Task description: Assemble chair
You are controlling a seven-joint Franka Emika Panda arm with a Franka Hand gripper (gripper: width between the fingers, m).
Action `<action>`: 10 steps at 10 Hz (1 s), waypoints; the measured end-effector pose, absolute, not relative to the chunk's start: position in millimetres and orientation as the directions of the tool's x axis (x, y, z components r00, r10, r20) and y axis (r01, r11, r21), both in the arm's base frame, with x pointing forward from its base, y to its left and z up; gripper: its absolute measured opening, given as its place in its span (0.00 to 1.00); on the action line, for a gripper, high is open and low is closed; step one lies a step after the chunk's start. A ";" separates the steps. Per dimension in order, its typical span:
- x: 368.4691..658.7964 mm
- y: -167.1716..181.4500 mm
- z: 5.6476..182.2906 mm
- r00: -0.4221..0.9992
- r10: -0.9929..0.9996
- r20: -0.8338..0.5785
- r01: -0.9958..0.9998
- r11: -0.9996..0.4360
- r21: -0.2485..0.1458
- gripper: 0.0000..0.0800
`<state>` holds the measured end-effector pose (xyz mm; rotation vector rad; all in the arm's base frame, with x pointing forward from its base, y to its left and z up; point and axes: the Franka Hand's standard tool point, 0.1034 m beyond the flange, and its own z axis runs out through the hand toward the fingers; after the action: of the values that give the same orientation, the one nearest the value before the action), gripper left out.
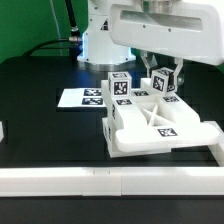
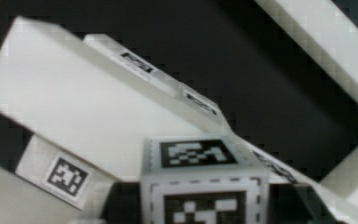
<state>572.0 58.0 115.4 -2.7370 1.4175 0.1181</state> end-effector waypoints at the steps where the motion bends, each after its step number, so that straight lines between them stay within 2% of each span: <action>1: 574.2 58.0 115.6 0.523 -0.848 -0.083 -0.852 -0.523 -0.022 0.36; 3: 577.8 59.2 115.8 0.435 -0.898 -0.065 -0.900 -0.433 -0.039 0.36; 5: 578.8 59.5 116.0 0.361 -0.930 -0.065 -0.933 -0.359 -0.038 0.36; 8: 578.9 60.8 115.8 0.175 -0.981 -0.078 -0.984 -0.173 -0.028 0.36; 10: 579.1 62.2 115.8 -0.002 -0.997 -0.083 -1.000 0.004 -0.020 0.36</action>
Offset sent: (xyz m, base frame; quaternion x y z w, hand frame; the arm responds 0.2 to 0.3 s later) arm -0.0082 -0.0003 -0.0052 0.0105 0.0171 0.1936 0.9809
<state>579.1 62.2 115.8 -2.1654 2.1725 0.0683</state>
